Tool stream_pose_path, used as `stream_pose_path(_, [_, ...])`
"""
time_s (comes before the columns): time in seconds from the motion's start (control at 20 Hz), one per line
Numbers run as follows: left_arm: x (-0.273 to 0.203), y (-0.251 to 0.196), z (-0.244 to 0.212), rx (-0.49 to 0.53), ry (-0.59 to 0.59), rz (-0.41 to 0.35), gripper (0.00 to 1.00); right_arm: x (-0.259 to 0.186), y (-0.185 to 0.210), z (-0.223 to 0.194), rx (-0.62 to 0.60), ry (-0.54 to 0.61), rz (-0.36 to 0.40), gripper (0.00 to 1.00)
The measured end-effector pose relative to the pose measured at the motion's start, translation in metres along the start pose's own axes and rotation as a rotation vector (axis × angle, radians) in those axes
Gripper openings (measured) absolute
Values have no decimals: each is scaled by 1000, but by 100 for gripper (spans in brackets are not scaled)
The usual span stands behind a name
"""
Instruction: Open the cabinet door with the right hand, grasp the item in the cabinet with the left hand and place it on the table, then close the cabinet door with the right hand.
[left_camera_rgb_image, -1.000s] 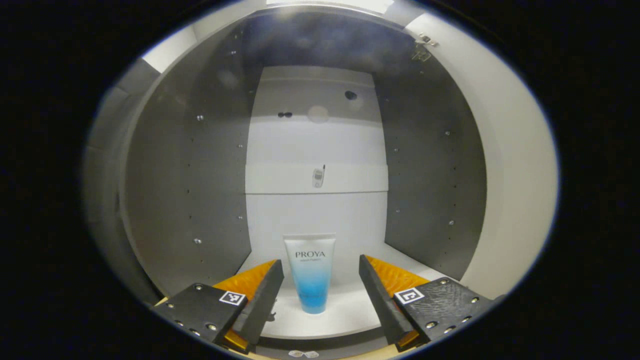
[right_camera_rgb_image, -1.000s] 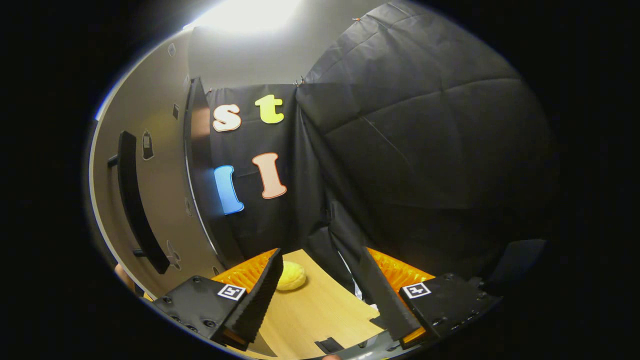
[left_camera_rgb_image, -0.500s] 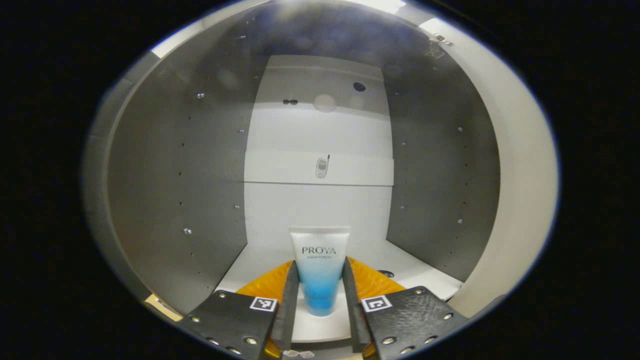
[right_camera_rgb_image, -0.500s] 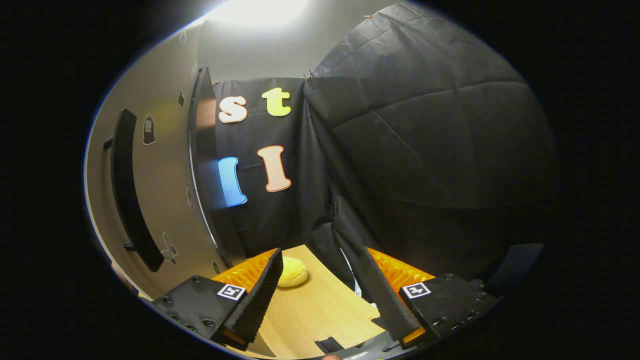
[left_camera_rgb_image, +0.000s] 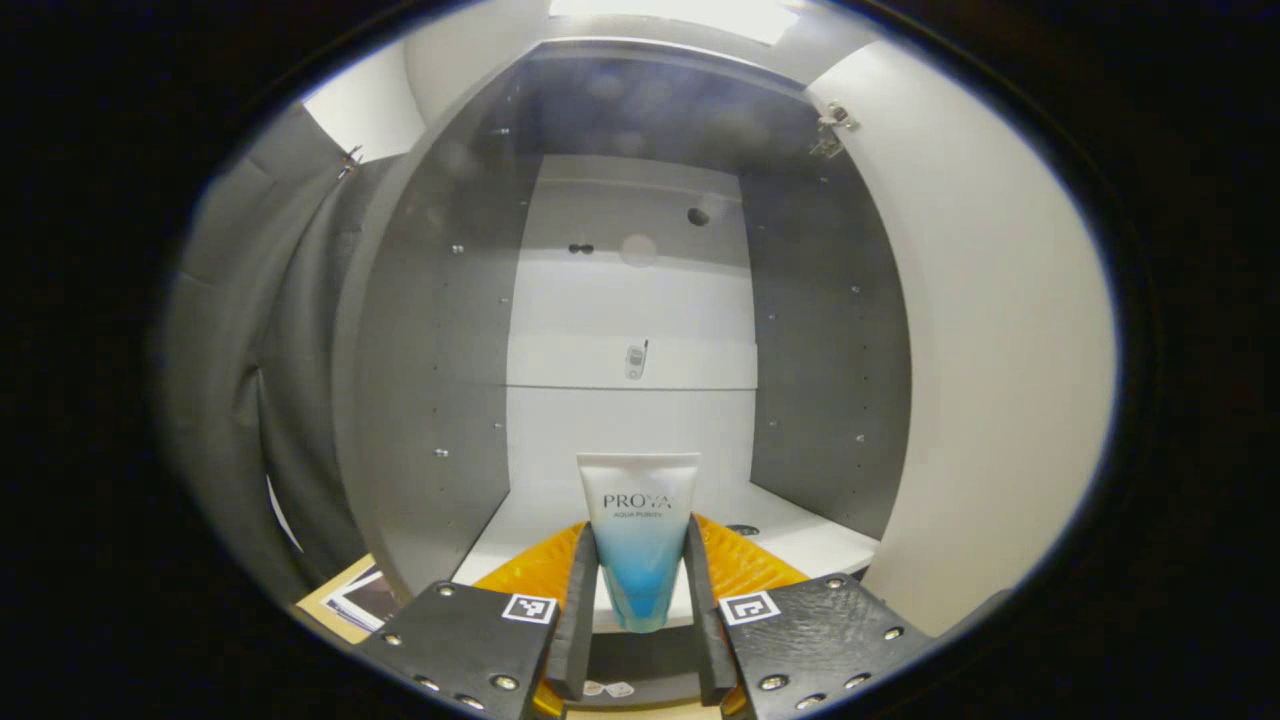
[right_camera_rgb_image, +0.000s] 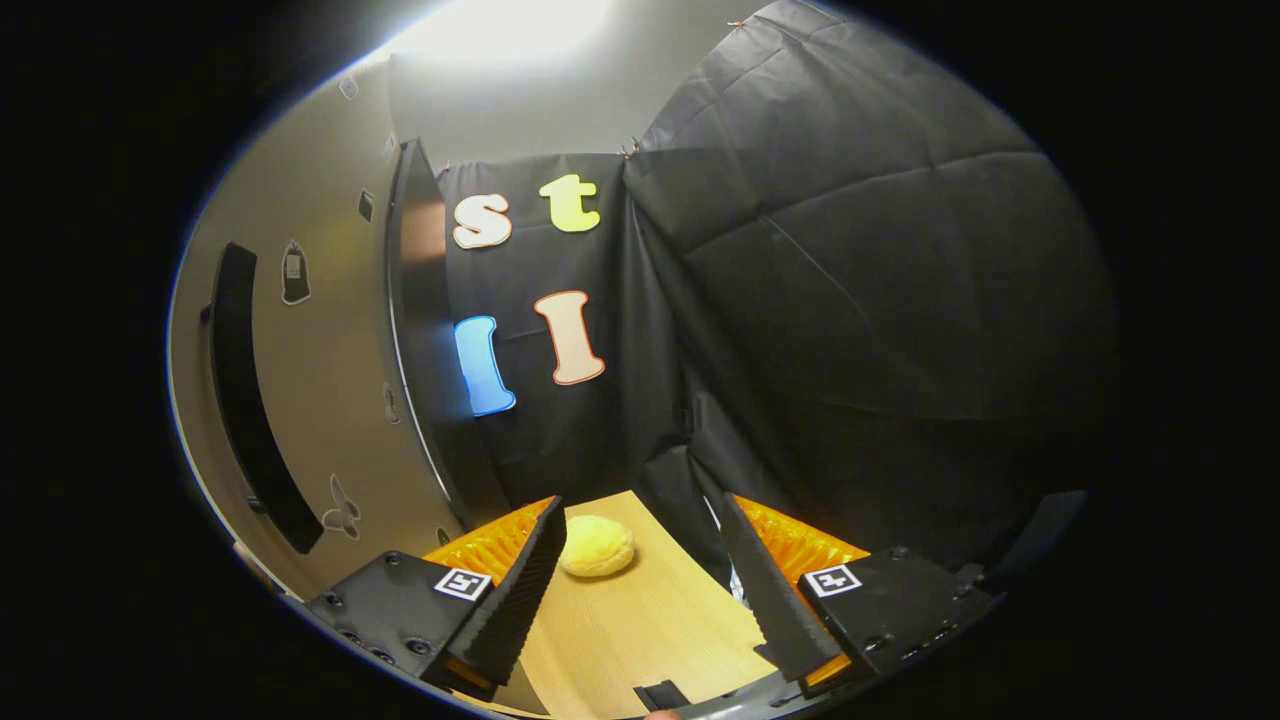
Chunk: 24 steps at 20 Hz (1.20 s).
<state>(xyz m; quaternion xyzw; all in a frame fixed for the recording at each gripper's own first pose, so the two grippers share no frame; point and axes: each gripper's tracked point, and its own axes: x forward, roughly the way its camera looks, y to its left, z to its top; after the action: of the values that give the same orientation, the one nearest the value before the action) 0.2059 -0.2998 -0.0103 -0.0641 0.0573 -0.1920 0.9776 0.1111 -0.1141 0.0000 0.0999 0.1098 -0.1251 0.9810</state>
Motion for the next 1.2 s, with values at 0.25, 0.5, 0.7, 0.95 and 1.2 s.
stream_pose_path(0.25, [-44,5,-15,43,-18,14,46,-1,-5,0,-14,5,37,98])
stream_pose_path(0.5, [-86,8,-47,32,4,30,43,-6,-10,-5,-13,19,60,98])
stream_pose_path(0.7, [-116,12,-83,35,30,37,45,-13,-13,-10,-17,22,65,98])
stream_pose_path(0.95, [-151,25,-148,18,99,61,45,-15,-2,-15,-29,38,89,98])
stream_pose_path(1.2, [-174,30,-202,-36,149,80,44,-17,4,-8,-78,23,99,98])
